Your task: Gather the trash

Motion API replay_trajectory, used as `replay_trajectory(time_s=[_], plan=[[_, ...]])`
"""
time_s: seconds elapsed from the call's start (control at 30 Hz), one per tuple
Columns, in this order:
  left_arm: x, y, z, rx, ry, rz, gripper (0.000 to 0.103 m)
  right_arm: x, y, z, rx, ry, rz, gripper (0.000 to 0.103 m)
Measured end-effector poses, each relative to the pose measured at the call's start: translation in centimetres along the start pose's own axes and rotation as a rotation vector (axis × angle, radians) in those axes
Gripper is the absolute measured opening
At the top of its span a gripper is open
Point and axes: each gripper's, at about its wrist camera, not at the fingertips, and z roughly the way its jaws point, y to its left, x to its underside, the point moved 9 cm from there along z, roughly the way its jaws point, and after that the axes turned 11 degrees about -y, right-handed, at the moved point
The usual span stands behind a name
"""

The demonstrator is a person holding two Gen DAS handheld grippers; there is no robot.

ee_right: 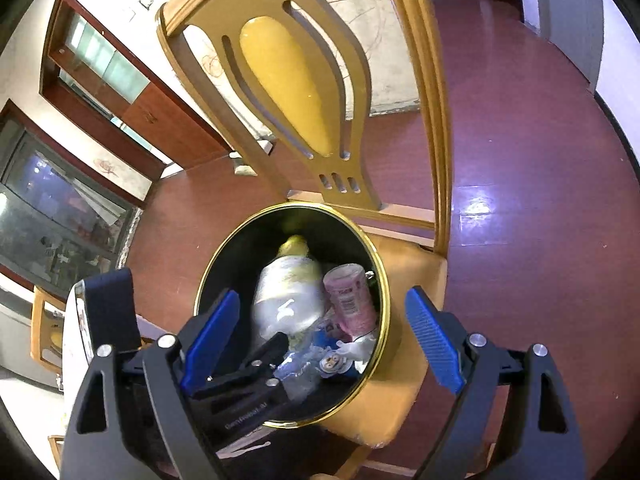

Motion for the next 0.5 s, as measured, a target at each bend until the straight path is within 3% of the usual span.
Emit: replay_trajectory(time_s=[0.5], plan=[[0.0, 1.5, -3.2, 0.003, -0.071, -0.012, 0.084, -0.2, 2.1, -0.5, 0.023, -0.017, -0.039, 0.086]])
